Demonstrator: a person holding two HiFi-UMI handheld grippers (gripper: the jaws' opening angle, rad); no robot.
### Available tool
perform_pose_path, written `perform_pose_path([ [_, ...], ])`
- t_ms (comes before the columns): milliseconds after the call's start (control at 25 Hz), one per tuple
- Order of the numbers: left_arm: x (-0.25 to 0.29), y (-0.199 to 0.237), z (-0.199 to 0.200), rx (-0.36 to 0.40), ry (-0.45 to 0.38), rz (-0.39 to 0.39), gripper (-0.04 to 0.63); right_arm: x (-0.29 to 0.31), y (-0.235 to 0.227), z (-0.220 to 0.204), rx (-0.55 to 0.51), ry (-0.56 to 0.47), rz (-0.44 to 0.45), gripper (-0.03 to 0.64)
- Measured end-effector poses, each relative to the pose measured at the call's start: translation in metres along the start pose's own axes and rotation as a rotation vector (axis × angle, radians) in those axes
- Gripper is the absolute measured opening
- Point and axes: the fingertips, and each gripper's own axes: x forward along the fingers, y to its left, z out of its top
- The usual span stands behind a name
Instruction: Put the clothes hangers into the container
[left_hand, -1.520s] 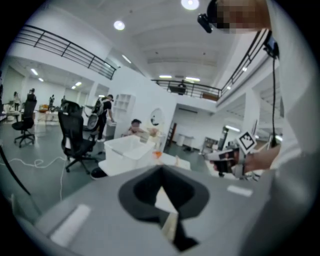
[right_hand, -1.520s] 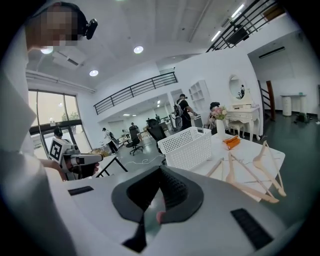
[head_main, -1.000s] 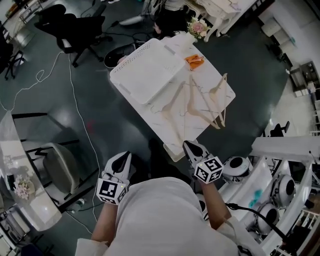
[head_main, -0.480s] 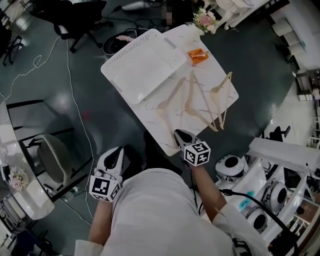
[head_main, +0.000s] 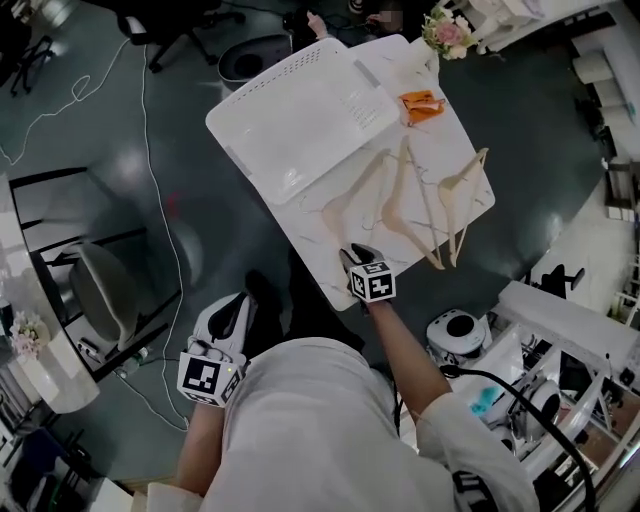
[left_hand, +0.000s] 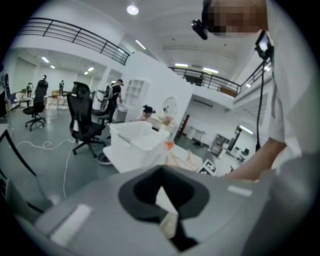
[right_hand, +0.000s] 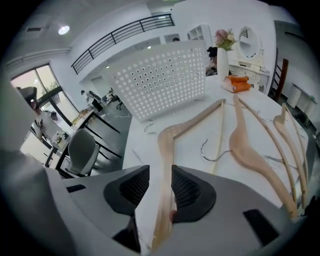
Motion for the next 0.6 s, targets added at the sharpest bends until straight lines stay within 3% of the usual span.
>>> perform_pose_path([
  [160,-0.001,0.009,-0.002,-0.013,0.014,0.03,0.002,0.023,-0.008,-0.011,-0.036,0.068,-0.04,0.132],
  [520,-0.012,0.021,-0.008,-0.044,0.018,0.077,0.002,0.038,-0.012,-0.021,-0.065,0.119,-0.105,0.133],
  [600,-0.013,0.022,-0.01,-0.047,0.018,0.081,0.002,0.039,-0.017,-0.021,-0.081,0.117,-0.151,0.095],
])
